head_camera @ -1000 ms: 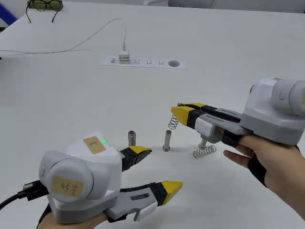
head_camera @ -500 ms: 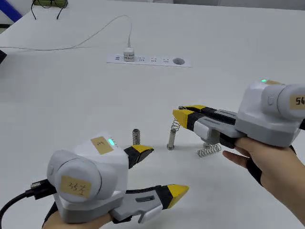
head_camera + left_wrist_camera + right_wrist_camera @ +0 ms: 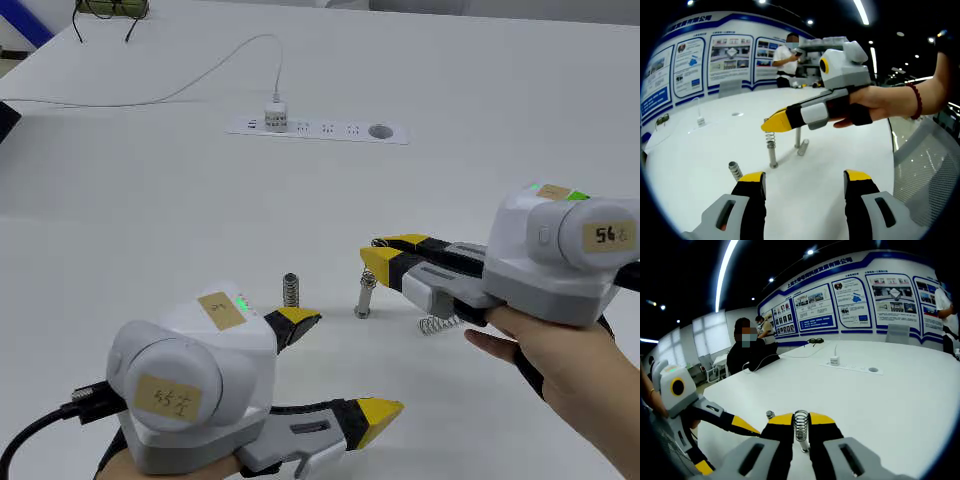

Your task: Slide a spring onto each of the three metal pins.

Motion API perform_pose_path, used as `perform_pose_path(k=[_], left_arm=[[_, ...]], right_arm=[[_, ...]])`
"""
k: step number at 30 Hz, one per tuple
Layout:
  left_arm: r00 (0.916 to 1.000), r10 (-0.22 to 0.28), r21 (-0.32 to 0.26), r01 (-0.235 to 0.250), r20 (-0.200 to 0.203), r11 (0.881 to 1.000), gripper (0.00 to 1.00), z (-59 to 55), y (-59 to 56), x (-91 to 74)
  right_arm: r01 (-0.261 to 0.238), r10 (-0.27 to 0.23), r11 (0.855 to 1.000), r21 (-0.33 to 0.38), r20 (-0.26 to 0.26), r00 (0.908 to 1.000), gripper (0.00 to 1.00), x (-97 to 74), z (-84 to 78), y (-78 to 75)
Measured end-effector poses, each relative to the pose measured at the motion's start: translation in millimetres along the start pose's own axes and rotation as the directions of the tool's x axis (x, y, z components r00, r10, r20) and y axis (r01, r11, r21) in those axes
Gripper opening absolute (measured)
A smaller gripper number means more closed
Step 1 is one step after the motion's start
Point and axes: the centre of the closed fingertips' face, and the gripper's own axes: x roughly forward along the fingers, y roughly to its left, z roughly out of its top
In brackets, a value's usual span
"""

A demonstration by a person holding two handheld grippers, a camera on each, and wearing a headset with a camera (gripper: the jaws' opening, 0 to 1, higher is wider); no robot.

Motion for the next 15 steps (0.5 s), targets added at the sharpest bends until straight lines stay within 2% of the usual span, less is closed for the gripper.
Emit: perform_pose_path(k=[8, 15], left_arm=[[1.0, -0.006, -0.001, 0.006, -0.003, 1.0, 0.65, -0.4, -1.5, -0.1], [1.0, -0.006, 0.001, 0.006, 0.0, 1.0, 0.65, 0.4, -1.7, 0.3]], right_arm=[[0.007, -0.007, 1.0, -0.03, -0.002, 1.0, 0.12, 1.9, 0.7, 1.0], [0.007, -0.009, 0.995, -0.098, -0.021, 0.9997, 0.12, 1.4, -2.8, 4.9]])
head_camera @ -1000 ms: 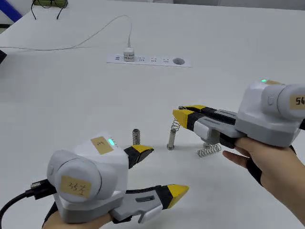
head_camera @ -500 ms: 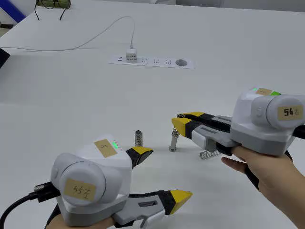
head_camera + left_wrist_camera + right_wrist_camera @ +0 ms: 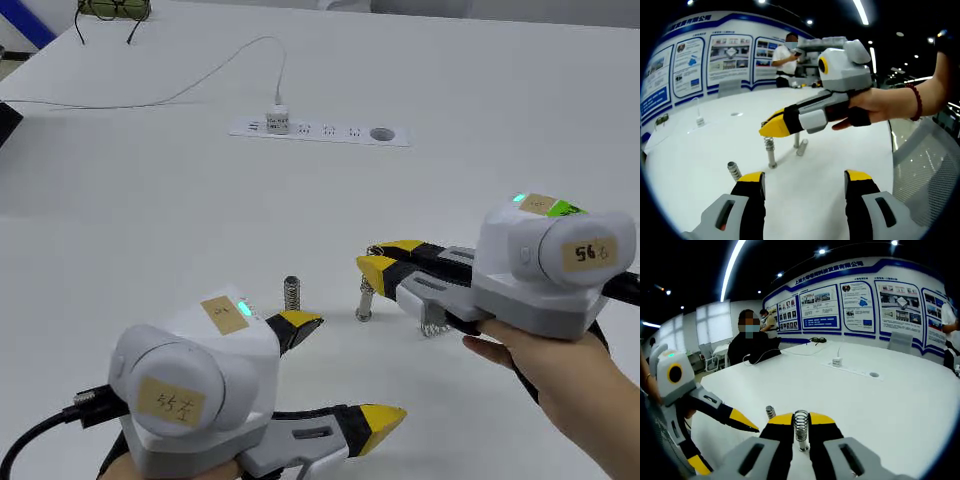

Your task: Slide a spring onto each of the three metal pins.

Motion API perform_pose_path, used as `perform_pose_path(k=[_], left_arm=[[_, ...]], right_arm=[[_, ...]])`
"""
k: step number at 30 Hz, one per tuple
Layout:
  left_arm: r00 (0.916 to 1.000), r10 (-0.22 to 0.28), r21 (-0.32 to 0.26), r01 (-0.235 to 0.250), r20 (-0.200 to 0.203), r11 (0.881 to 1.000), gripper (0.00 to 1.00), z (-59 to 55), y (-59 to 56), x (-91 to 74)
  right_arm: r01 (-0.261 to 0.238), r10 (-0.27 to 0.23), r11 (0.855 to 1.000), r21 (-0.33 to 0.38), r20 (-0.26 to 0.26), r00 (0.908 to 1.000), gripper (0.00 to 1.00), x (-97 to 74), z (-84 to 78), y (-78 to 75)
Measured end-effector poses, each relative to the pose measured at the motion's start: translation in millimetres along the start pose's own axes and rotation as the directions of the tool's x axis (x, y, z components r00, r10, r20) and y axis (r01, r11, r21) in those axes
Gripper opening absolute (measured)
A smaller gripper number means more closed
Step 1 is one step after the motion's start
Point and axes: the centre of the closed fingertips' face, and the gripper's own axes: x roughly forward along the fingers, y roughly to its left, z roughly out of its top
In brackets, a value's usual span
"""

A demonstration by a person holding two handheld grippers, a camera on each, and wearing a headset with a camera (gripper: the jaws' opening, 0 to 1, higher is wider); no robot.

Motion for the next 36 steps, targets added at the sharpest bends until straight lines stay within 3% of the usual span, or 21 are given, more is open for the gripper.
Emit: perform_pose_path(k=[36], left_arm=[[1.0, 0.004, -0.004, -0.004, -0.002, 1.0, 0.63, -0.8, 1.2, -1.0]], right_arm=[[0.004, -0.005, 1.0, -0.01, -0.088, 0.9961, 0.12, 10.7, -31.4, 0.2]])
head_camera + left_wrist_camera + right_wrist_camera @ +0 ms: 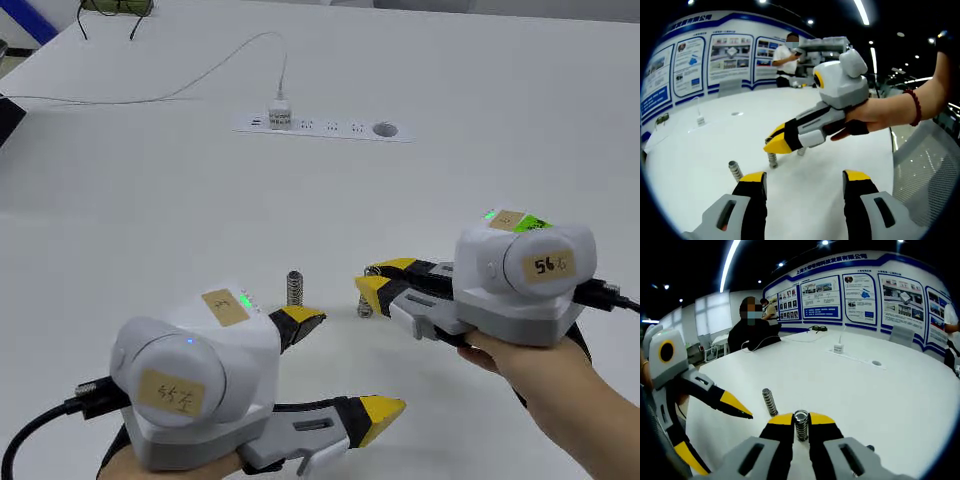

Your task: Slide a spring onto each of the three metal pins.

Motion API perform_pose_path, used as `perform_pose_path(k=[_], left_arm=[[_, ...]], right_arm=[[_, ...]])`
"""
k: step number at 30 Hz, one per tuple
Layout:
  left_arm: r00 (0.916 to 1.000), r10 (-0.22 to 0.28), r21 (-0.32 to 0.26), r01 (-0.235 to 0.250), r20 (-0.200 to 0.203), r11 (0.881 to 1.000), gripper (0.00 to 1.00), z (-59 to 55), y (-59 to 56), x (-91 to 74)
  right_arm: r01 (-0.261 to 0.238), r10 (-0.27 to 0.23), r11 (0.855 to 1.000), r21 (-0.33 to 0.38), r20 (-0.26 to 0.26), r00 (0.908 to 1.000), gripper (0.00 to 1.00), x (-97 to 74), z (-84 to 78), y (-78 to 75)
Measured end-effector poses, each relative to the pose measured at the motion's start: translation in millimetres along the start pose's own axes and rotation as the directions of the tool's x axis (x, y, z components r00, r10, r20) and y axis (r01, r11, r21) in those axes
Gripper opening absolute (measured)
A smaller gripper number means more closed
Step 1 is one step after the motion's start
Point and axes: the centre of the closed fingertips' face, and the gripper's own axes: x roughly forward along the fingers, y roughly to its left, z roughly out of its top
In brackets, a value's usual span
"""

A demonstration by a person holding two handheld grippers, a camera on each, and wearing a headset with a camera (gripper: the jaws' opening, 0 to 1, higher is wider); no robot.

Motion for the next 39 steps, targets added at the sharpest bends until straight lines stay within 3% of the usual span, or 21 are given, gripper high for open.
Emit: perform_pose_path(k=[10, 21, 29, 39], left_arm=[[1.0, 0.0, -0.001, 0.0, -0.002, 1.0, 0.62, -0.7, 0.1, -0.4], [1.0, -0.001, 0.004, 0.001, -0.003, 1.0, 0.61, -0.6, -0.9, 0.3], [0.9999, 0.01, 0.0, -0.01, 0.012, 1.0, 0.61, 3.0, 1.2, 0.4], [0.9998, 0.007, 0.022, -0.008, 0.021, 1.0, 0.6, 8.6, -1.5, 2.6]], right_arm=[[0.005, -0.005, 1.0, -0.005, -0.034, 0.9994, 0.12, 2.6, -10.1, 0.3], [-0.007, 0.007, 1.0, 0.015, -0.029, 0.9995, 0.14, 0.8, -9.1, 2.3], [-0.009, 0.008, 0.998, 0.057, 0.009, 0.9999, 0.22, -11.1, 4.6, 4.2], [-0.004, -0.002, 0.995, 0.097, 0.06, 0.9982, 0.3, -37.6, 20.6, 6.0]])
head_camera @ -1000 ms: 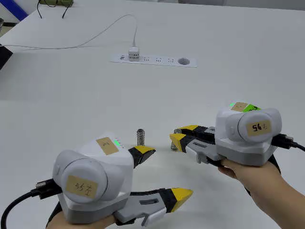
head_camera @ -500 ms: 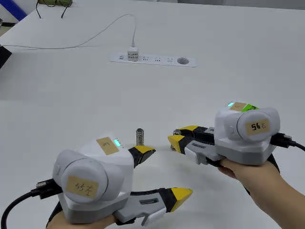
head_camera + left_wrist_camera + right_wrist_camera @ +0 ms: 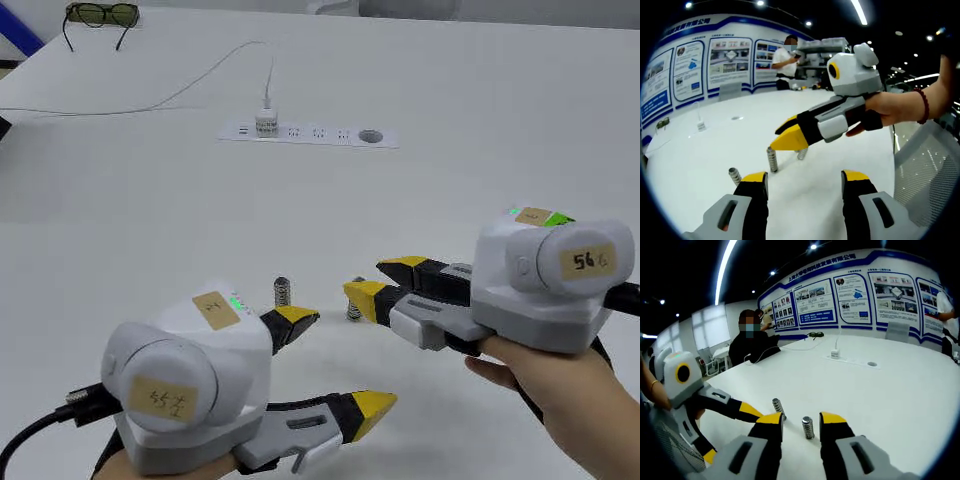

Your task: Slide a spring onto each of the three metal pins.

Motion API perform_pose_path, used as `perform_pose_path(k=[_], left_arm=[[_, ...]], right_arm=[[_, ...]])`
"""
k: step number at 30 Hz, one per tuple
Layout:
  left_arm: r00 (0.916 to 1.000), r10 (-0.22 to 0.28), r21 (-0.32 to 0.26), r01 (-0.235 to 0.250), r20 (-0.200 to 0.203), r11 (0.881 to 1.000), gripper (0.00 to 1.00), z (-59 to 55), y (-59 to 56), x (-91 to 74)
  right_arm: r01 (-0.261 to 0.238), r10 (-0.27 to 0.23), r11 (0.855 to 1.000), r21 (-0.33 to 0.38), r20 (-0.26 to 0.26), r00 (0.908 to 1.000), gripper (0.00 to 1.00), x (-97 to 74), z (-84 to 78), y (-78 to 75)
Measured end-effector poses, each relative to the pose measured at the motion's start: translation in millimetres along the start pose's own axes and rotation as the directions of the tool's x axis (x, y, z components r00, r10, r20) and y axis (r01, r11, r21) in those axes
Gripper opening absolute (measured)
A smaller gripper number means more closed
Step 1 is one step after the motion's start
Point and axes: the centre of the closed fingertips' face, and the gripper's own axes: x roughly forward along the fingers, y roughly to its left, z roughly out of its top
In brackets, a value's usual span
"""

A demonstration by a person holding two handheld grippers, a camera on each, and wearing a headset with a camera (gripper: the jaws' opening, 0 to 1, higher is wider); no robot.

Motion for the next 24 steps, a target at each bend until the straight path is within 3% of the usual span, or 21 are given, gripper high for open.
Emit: perform_pose_path(k=[7, 18, 24], left_arm=[[1.0, -0.004, 0.033, 0.005, -0.006, 0.999, 0.58, 1.9, -3.0, 6.5], [0.9994, -0.027, 0.137, 0.029, -0.02, 0.99, 0.52, 8.6, -8.3, 22.9], [0.9986, -0.031, 0.15, 0.037, -0.042, 0.988, 0.48, 6.4, -7.2, 33.9]], right_arm=[[0.01, -0.01, 1.0, 0.007, -0.003, 0.9999, 0.38, -17.6, 2.1, -5.5], [0.02, -0.02, 1.0, 0.024, 0.012, 0.9997, 0.46, -45.6, -1.5, -13.3], [0.019, -0.019, 1.0, 0.018, 0.01, 0.9998, 0.48, -57.5, -5.5, -14.4]])
